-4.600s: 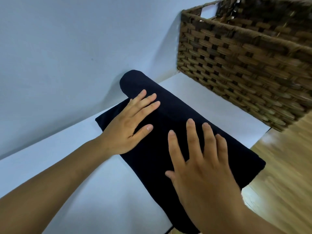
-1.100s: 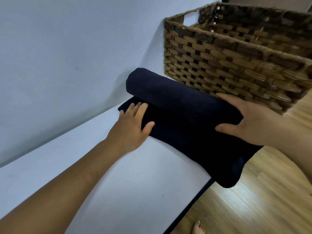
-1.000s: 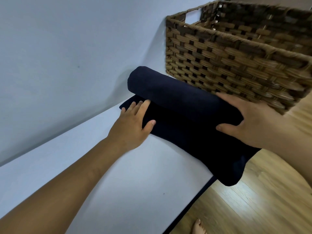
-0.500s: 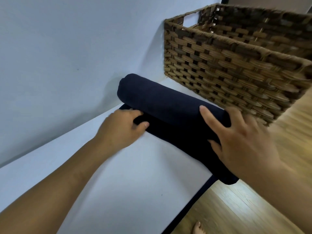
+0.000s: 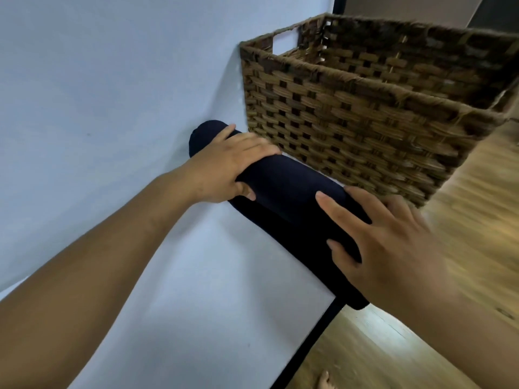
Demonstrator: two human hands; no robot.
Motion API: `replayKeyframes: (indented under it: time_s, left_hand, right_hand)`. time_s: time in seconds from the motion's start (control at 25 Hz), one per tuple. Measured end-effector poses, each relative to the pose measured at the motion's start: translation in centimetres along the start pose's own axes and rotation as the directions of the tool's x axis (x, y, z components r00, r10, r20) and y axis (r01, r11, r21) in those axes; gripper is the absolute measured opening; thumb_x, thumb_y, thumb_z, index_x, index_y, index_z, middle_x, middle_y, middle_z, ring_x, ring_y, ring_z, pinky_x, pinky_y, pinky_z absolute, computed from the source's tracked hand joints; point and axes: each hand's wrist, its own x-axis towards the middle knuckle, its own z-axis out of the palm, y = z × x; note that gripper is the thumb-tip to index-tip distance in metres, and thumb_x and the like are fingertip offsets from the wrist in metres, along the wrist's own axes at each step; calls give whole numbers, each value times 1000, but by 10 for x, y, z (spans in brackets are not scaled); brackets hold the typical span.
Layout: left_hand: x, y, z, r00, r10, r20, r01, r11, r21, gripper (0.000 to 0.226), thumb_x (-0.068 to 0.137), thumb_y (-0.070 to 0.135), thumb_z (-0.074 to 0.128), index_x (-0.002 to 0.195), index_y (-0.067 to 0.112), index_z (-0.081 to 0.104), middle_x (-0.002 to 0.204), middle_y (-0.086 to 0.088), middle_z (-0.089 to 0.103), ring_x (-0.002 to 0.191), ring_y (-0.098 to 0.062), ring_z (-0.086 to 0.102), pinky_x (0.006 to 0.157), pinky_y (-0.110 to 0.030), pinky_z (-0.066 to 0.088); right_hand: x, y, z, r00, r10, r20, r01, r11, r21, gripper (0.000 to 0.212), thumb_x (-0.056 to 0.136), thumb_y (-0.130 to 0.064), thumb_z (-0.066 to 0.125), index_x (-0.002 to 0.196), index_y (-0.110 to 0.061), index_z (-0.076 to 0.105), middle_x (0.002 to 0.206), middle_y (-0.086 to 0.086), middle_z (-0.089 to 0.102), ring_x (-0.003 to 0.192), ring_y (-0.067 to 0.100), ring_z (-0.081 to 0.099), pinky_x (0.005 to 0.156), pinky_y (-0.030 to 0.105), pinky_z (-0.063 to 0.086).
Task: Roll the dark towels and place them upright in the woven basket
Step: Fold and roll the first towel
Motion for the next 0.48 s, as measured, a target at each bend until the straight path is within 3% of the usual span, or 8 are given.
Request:
replayKeyframes:
  time_s: [0.16, 0.32, 0.4, 0.48]
  left_hand:
    - [25, -12, 27, 980, 45, -192, -26, 995, 100, 80, 73, 29, 78, 143, 21, 41, 145, -1, 45, 139, -23, 35, 119, -56, 9]
    - [27, -10, 59, 911, -4, -411, 60, 990, 124, 72, 71, 18, 70, 137, 13, 41, 146, -9, 45, 141, -30, 34, 116, -63, 12]
    - [30, -4, 63, 912, -14, -409, 67, 991, 115, 78, 68, 18, 74, 138, 12, 40, 150, -10, 40, 145, -32, 27, 117, -64, 6]
    - [35, -4, 51, 944, -52, -325, 38, 998, -49, 84, 66, 28, 76, 141, 16, 40, 154, -5, 35, 149, -29, 16, 117, -62, -4]
  right_hand:
    - [13, 6, 27, 990, -33, -136, 17, 992, -124, 54, 85, -25, 64, 138, -28, 53, 132, 17, 57, 92, 42, 51, 76, 49, 41]
    - [14, 11, 52, 949, -120, -293, 53, 972, -227, 52, 80, -9, 64, 130, -27, 62, 128, 17, 61, 99, 44, 52, 81, 52, 38]
    - [18, 20, 58, 936, -139, -324, 62, 970, -237, 51, 81, -7, 62, 127, -28, 64, 127, 15, 63, 101, 44, 53, 81, 51, 38]
    - [24, 30, 60, 935, -123, -333, 51, 975, -217, 47, 84, -8, 58, 126, -29, 65, 127, 14, 63, 101, 45, 54, 81, 51, 39]
